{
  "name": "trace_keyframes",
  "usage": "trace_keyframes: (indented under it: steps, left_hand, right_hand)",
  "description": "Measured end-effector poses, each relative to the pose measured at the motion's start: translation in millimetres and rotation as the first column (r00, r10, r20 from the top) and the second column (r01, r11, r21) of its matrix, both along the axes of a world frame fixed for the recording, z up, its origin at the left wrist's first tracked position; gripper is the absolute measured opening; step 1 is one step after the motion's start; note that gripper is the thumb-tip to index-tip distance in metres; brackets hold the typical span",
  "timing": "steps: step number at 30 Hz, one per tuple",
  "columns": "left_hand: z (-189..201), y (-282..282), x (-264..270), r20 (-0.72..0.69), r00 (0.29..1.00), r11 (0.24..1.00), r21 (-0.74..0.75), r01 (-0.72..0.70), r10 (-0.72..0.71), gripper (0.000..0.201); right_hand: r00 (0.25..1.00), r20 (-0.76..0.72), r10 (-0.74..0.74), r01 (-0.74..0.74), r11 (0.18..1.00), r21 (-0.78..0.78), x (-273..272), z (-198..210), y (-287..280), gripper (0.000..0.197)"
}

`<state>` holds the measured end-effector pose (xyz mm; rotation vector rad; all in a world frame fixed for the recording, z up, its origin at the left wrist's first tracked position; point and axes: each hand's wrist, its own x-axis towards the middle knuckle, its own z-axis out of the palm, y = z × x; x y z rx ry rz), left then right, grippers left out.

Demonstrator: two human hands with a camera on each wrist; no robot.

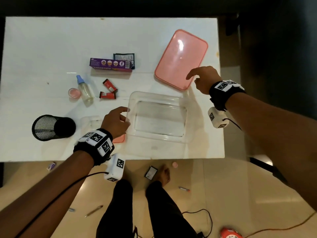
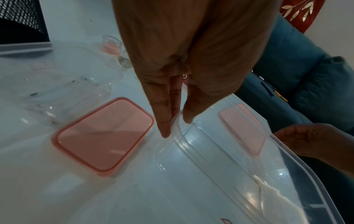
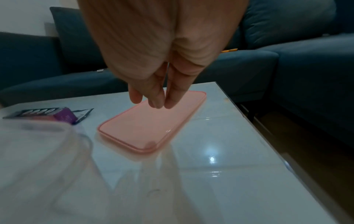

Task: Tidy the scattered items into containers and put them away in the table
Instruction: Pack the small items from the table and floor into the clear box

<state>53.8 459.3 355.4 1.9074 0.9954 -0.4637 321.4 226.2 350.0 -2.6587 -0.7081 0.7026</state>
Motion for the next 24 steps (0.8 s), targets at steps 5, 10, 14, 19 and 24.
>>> trace_keyframes:
  steps: [5,10,14,19,24]
  left_hand:
    - [-1.3,2.9,-1.2,0.009,0.999,0.999,-0.022,0.036,-0.036,0.043]
    - [5.2,20.5,11.6,-0.062,0.986,0.987,-0.047,0.152,-0.155,0.042]
    - [18.7,58.5,41.1,0.009,0.986,0.985,0.018,0.169,-0.169,0.038]
    - [13.0,115.6,85.7,0.125,0.944,0.934,0.233,0.271,-0.306,0.044]
    - [-10.4,155.5,125.7,-0.106,0.757,0.642,0.461,0.612,-0.645,0.07]
  right_hand:
    - [0.998,-0.052,-0.046,0.048,0.998,0.046,-2.3,3.3,12.1,0.026]
    - [0.996,-0.062,0.063,-0.06,0.997,0.044,-7.0,18.7,36.9,0.017]
    - [0.99,-0.068,0.121,-0.119,0.992,0.041,-1.7,38.9,74.6,0.017]
    - [0.979,-0.087,0.183,-0.185,0.983,-0.012,10.7,36.4,144.0,0.023]
    - [0.964,-0.16,0.214,-0.228,0.971,-0.072,16.1,-8.8,213.9,0.054]
